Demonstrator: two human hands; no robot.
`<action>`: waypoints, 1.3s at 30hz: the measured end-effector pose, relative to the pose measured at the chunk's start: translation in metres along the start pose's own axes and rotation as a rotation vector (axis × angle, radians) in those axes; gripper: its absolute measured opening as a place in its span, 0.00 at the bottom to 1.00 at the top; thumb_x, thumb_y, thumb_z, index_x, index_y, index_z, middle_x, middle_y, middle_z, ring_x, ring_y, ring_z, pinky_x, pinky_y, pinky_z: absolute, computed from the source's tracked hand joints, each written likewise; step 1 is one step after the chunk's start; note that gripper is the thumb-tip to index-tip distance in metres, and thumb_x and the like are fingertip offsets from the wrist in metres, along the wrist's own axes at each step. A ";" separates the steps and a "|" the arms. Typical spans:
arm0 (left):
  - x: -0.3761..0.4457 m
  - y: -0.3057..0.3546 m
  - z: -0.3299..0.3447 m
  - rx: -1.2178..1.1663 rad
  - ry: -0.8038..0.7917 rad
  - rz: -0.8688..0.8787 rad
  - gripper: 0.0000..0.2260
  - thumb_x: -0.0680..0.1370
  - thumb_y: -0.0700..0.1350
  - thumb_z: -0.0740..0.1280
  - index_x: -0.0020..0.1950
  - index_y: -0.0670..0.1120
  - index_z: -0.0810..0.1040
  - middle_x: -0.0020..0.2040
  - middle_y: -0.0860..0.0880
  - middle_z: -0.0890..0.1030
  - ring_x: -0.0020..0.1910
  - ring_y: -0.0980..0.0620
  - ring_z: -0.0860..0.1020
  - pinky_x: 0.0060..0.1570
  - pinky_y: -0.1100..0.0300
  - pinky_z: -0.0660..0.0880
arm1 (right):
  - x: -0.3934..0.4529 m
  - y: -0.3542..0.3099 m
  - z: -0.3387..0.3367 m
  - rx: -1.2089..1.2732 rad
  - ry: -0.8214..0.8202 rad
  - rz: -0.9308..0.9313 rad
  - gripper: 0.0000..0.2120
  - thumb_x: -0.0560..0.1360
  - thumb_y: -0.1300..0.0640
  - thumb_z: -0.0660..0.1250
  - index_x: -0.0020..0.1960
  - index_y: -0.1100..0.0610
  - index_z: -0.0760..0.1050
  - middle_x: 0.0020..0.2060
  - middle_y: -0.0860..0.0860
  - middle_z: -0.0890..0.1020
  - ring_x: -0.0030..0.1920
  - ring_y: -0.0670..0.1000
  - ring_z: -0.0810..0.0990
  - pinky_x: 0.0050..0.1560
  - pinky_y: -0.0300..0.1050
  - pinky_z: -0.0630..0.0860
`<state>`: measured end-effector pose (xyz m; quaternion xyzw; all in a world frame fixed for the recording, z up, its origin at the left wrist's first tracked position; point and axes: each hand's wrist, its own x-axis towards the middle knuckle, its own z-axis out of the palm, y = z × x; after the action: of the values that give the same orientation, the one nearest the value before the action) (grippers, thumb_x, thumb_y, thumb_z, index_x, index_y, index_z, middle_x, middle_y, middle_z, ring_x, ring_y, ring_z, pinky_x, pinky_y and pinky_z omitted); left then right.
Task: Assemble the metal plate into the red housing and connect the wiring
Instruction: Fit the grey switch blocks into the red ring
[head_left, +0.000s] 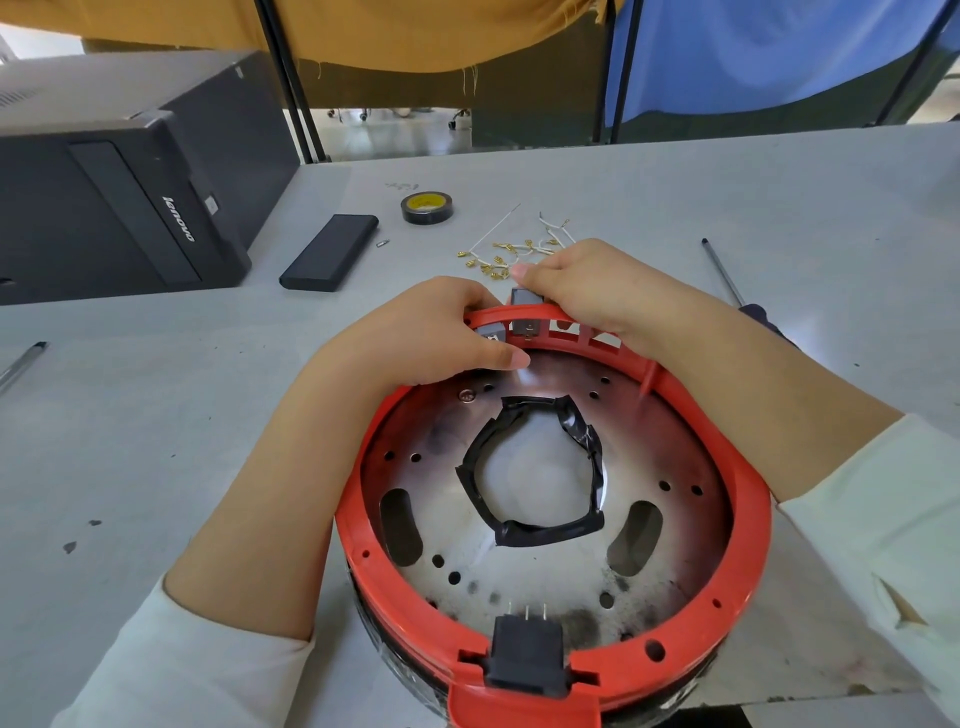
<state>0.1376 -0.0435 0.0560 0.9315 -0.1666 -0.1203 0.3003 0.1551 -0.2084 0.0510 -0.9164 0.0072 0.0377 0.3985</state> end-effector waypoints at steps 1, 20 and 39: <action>0.000 0.000 0.000 -0.002 0.000 0.001 0.14 0.72 0.54 0.75 0.53 0.51 0.79 0.45 0.51 0.81 0.42 0.56 0.78 0.42 0.64 0.72 | 0.000 0.000 0.000 -0.001 0.003 -0.002 0.21 0.79 0.44 0.60 0.44 0.62 0.78 0.28 0.52 0.68 0.30 0.49 0.67 0.35 0.43 0.65; 0.004 -0.004 0.000 -0.011 0.024 -0.016 0.17 0.69 0.56 0.76 0.52 0.51 0.77 0.42 0.55 0.78 0.40 0.57 0.76 0.38 0.61 0.69 | -0.001 0.001 0.001 -0.012 0.007 -0.039 0.26 0.74 0.39 0.65 0.49 0.63 0.80 0.33 0.53 0.73 0.31 0.48 0.70 0.34 0.41 0.66; 0.003 -0.005 0.000 -0.078 0.013 -0.022 0.21 0.70 0.53 0.77 0.58 0.53 0.74 0.47 0.55 0.80 0.45 0.60 0.78 0.43 0.65 0.72 | -0.009 -0.002 0.003 -0.093 0.082 -0.119 0.23 0.77 0.44 0.63 0.38 0.65 0.78 0.25 0.53 0.65 0.28 0.50 0.65 0.36 0.44 0.63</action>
<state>0.1415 -0.0410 0.0528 0.9216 -0.1498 -0.1241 0.3360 0.1463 -0.2050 0.0507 -0.9334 -0.0327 -0.0232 0.3566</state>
